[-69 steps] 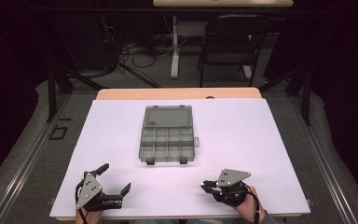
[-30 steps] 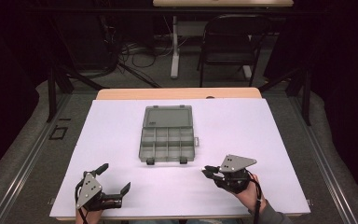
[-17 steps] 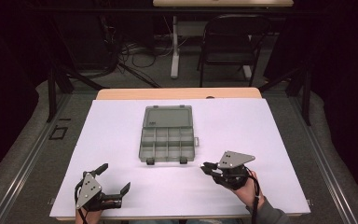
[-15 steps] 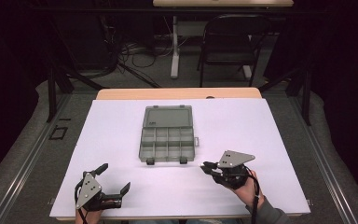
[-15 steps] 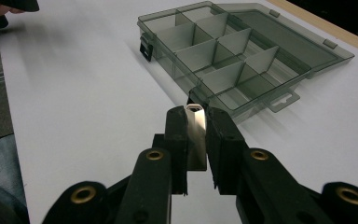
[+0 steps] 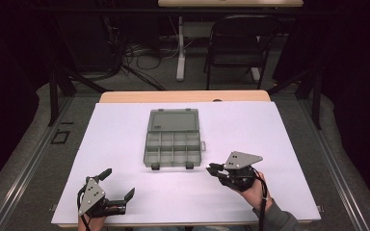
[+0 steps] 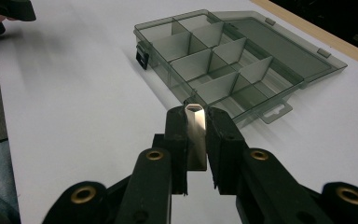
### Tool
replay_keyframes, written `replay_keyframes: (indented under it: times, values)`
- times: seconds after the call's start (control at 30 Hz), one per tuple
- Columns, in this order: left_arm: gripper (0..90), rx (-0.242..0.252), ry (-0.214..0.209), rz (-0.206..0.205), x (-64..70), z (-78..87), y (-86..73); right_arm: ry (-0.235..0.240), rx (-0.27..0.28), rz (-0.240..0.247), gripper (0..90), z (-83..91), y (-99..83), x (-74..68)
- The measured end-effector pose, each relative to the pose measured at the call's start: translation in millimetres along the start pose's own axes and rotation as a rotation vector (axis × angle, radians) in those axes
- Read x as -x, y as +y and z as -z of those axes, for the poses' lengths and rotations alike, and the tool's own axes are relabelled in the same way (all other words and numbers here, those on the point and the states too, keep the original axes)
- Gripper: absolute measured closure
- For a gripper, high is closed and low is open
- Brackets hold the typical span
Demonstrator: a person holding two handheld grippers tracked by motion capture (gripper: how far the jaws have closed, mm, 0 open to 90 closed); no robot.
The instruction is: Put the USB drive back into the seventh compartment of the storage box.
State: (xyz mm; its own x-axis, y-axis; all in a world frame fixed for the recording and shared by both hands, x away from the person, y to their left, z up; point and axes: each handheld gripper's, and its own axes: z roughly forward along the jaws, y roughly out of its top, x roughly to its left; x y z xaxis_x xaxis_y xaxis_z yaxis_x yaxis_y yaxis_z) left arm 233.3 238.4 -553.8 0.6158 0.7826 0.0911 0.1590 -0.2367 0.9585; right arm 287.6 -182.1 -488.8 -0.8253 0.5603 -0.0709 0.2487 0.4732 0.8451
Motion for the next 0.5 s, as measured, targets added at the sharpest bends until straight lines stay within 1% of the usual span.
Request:
replay_keyframes:
  times: [0.5]
  values:
    - [0.1, -0.001, 0.000, -0.001, -0.4, -0.2, -0.1, -0.005, 0.003, 0.001, 79.4, -3.5, 6.3, 5.3]
